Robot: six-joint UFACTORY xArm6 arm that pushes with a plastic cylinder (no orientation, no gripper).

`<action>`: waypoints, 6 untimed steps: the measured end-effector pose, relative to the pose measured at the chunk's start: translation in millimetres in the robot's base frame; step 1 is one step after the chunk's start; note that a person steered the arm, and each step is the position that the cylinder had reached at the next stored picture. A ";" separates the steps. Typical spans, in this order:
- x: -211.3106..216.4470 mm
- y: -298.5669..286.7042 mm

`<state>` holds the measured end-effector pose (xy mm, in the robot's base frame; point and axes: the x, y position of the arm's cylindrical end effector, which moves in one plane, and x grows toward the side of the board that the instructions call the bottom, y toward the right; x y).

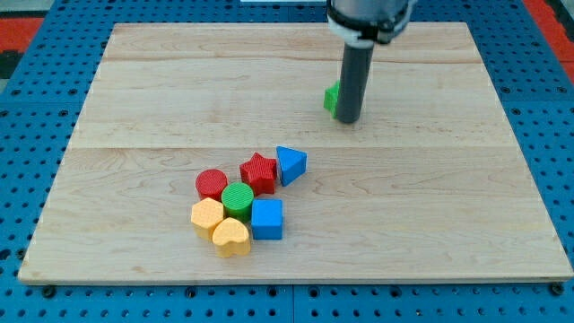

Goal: Move the green star towards top right side

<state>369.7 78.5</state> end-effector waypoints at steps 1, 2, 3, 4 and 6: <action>-61.1 -15.2; -87.5 -62.7; -90.5 -118.3; -111.2 -71.2; -120.7 -19.7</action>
